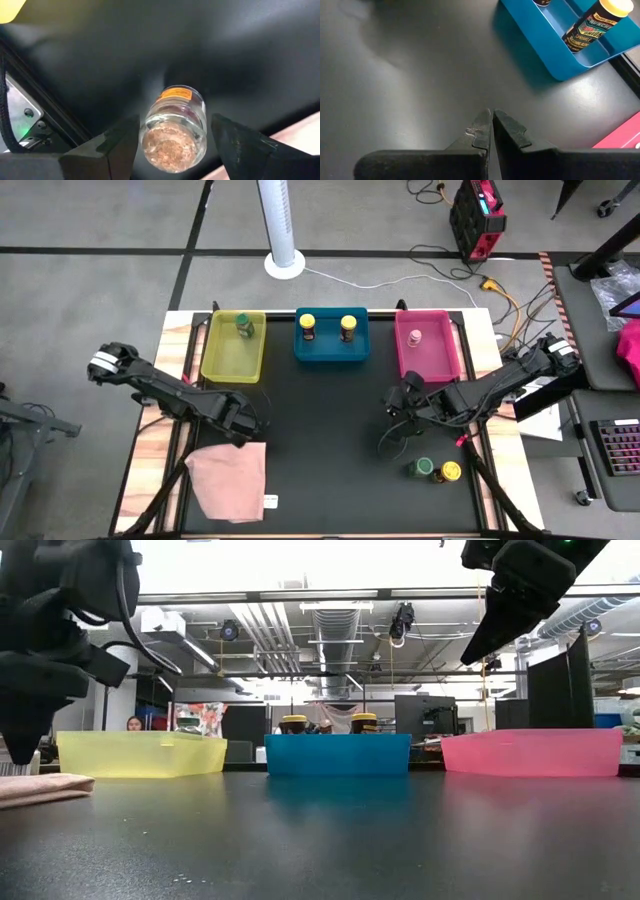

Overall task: Sort spices by type
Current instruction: Put the brown seasoning bottle into the pink bin

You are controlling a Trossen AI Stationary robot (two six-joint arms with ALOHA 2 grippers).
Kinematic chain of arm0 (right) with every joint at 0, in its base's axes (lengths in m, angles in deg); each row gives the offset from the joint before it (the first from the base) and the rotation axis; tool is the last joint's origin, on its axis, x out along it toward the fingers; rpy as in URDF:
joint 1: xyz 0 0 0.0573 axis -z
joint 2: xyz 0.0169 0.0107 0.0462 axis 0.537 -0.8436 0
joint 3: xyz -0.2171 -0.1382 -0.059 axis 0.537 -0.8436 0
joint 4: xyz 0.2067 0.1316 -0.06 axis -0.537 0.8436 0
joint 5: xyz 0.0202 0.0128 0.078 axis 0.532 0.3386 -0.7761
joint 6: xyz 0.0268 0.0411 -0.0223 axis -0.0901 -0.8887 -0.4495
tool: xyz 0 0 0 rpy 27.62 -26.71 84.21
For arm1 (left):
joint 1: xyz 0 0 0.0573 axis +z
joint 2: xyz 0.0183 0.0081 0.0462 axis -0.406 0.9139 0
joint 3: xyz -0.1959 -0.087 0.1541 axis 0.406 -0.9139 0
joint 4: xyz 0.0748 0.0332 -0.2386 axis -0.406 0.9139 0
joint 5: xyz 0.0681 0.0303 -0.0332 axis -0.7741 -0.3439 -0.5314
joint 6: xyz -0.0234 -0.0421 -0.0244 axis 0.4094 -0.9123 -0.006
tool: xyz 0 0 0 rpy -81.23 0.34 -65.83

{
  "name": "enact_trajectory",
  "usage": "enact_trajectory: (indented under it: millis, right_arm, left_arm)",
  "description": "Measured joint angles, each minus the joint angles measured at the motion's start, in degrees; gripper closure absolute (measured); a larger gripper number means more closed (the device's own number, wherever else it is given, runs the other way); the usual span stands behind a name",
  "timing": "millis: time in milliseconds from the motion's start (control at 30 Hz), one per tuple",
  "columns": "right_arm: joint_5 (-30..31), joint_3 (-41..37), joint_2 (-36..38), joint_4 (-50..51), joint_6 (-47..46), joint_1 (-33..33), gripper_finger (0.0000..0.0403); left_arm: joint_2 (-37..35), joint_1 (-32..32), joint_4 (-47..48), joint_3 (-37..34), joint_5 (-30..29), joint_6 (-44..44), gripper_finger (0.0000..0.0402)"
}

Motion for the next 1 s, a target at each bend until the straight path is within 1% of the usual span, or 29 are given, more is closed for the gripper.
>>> enact_trajectory:
  millis: [100, 233, 367, 433, 500, 600, 667, 800, 900, 1000]
  right_arm:
    - [0.2, -0.1, 0.0, 0.0, 0.0, 0.0, 0.0390]
    - [0.4, -0.2, 0.0, 0.0, 0.0, 0.0, 0.0390]
    - [0.4, -0.2, 0.0, 0.0, 0.0, 0.0, 0.0390]
    - [0.5, -0.3, 0.0, 0.0, 0.4, 0.0, 0.0390]
    - [1.5, -0.5, 0.0, -0.2, 1.0, -0.1, 0.0390]
    - [1.9, -1.8, 0.0, -2.9, 2.8, -0.2, 0.0390]
    - [1.9, -3.4, 0.0, -7.0, 5.5, -0.2, 0.0390]
    - [1.8, -7.8, 0.0, -21.2, 14.8, -0.2, 0.0390]
    - [0.9, -10.8, 0.0, -31.8, 22.5, -0.2, 0.0390]
    - [0.8, -12.4, 0.0, -39.3, 27.7, -0.2, 0.0390]
  left_arm:
    - [1.1, 0.0, -0.1, 0.0, 0.0, 0.8, 0.0183]
    - [1.9, 0.0, -0.4, 0.3, 0.1, 1.4, 0.0229]
    - [1.5, 0.0, -0.1, 0.7, -0.6, 1.5, 0.0233]
    - [1.4, 0.0, 0.1, 2.2, -3.2, 2.4, 0.0234]
    - [1.1, 0.0, -0.2, 5.3, -5.7, 5.1, 0.0239]
    - [1.2, 0.0, -0.9, 10.5, -9.6, 10.0, 0.0240]
    - [1.2, 0.0, -2.6, 14.7, -13.5, 13.8, 0.0240]
    - [1.2, 0.0, -9.2, 21.8, -20.5, 25.7, 0.0240]
    - [1.1, 0.0, -15.9, 25.3, -22.3, 36.9, 0.0241]
    - [1.1, 0.0, -23.8, 26.3, -22.3, 48.2, 0.0241]
